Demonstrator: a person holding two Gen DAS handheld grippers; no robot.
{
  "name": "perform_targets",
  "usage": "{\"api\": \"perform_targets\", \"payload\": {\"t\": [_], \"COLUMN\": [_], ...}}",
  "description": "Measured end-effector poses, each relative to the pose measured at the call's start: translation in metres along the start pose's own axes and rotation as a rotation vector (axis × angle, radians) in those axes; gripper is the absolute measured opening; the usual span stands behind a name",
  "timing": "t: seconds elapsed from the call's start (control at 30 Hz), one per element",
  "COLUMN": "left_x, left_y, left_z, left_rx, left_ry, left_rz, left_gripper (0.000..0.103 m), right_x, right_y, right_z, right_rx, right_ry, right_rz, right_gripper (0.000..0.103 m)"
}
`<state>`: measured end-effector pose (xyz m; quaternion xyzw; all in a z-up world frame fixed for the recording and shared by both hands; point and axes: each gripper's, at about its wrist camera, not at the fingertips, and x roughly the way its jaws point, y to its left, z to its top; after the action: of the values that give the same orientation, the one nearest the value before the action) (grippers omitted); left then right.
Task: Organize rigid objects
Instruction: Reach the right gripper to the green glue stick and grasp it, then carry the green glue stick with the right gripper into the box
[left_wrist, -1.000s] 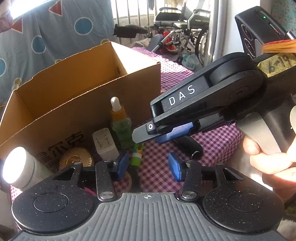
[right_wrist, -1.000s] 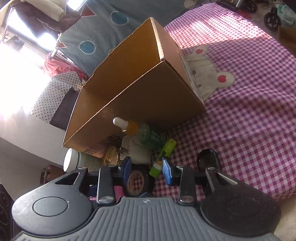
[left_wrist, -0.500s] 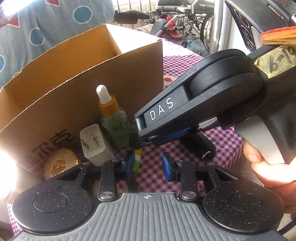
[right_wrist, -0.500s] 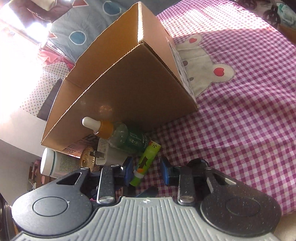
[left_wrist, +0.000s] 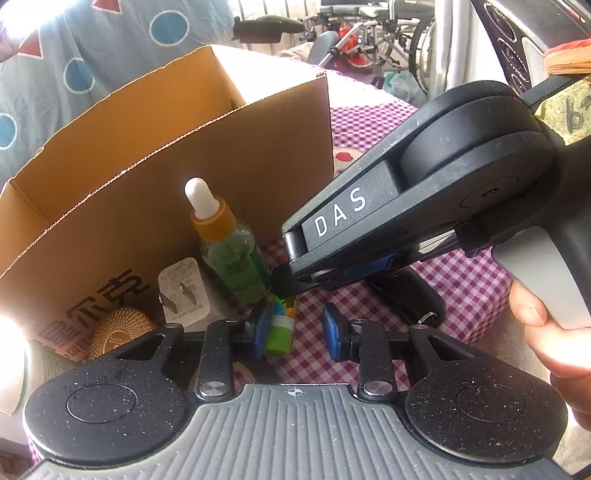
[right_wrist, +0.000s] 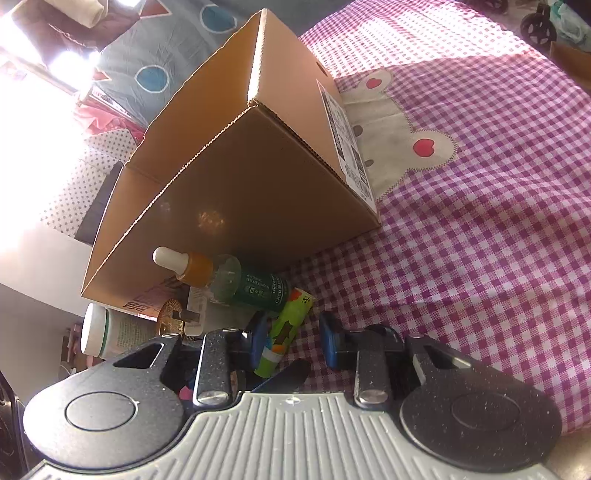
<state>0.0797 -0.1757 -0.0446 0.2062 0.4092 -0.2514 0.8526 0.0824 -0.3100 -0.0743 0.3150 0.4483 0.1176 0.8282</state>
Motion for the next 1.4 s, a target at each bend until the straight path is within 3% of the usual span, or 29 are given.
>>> {"api": "perform_targets", "payload": {"t": [0.23,0.5,0.67,0.9,1.2,1.4], "left_x": [0.009,0.007,-0.005,-0.036,-0.096,-0.129], "left_y": [-0.003,-0.002,-0.001,0.001,0.008,0.039], "left_z": [0.007,0.005,-0.003,-0.017,-0.019,-0.003], "left_rx": [-0.004,-0.028,-0.035,-0.023,-0.016,-0.062], "left_ry": [0.020,0.006,-0.033,-0.099,-0.248,-0.334], "left_rz": [0.000,-0.016,-0.021,-0.027,0.002,0.085], "left_gripper": [0.017,0.015,0.015,0.015,0.015,0.015], "right_x": [0.008,0.009,-0.001,-0.027,-0.078,-0.085], "right_y": [0.004,-0.001,-0.004,0.005,0.057,0.117], "right_z": [0.002,0.001,-0.005,-0.021,-0.032,0.002], "right_rx": [-0.001,0.039,0.070,0.063,-0.062,-0.223], "right_ry": [0.001,-0.006,-0.030,-0.092,-0.219,-0.261], "right_rz": [0.005,0.013,0.035,0.062,0.087,0.154], "right_gripper": [0.033,0.029,0.020,0.020,0.020,0.020]}}
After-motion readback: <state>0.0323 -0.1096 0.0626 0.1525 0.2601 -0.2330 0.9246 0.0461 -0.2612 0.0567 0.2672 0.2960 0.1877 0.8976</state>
